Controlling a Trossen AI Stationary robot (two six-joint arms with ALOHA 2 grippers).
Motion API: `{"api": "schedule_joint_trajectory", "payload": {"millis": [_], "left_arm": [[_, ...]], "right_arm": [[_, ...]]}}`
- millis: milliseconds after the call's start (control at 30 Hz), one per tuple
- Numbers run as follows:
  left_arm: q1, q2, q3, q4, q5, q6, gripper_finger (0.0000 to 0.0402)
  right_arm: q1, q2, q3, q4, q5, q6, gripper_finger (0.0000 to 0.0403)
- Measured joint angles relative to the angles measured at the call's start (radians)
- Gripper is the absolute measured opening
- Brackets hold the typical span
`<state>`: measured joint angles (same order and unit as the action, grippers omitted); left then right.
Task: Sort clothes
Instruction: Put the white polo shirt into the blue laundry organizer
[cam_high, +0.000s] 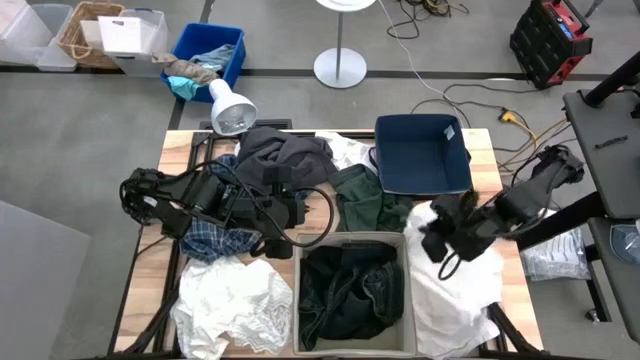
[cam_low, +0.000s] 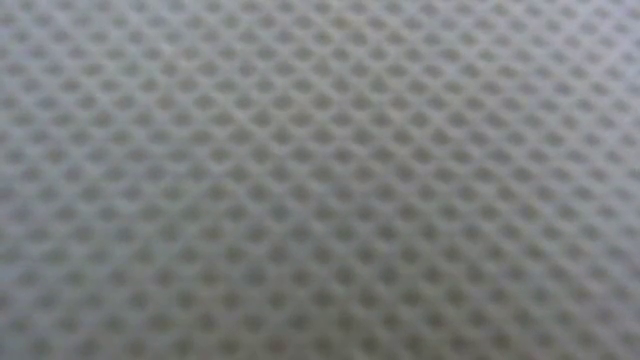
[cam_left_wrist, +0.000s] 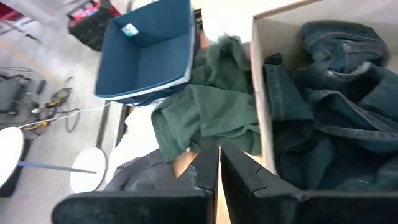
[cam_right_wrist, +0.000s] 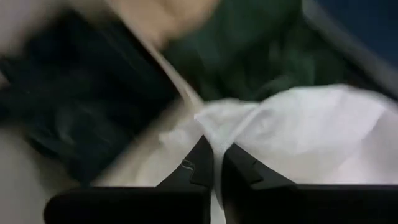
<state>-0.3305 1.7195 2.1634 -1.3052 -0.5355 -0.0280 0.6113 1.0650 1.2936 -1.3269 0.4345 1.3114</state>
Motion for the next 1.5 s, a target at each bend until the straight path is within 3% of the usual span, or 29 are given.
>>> {"api": "schedule_joint_trajectory", "payload": {"millis": [300, 433, 567, 900, 1033, 1233, 1500], "left_arm": [[0.000, 0.000, 0.000, 0.027, -0.082, 0.000, 0.0000], [0.000, 0.000, 0.000, 0.050, -0.085, 0.000, 0.0000], [0.000, 0.000, 0.018, 0.052, -0.085, 0.000, 0.0000], [0.000, -0.002, 0.097, 0.055, -0.100, 0.036, 0.0000], [0.000, -0.002, 0.115, 0.058, -0.112, 0.051, 0.0000], [0.000, -0.001, 0.122, 0.066, -0.147, 0.067, 0.0000], [0.000, -0.001, 0.121, 0.066, -0.164, 0.071, 0.0000]], "right_arm": [[-0.001, 0.004, 0.253, 0.123, 0.357, -0.289, 0.0009], [-0.003, 0.004, 0.343, 0.291, 0.496, -0.524, 0.0009], [-0.003, 0.005, 0.439, 0.554, 0.559, -0.871, 0.0009], [-0.003, 0.049, 0.604, 1.407, 0.561, -1.836, 0.0008], [-0.003, 0.116, 0.681, 1.673, 0.432, -2.139, 0.0008], [-0.062, 0.250, 0.817, 1.896, 0.331, -2.495, 0.0008], [-0.329, 0.439, 1.014, 1.905, 0.280, -2.707, 0.0008]]}}
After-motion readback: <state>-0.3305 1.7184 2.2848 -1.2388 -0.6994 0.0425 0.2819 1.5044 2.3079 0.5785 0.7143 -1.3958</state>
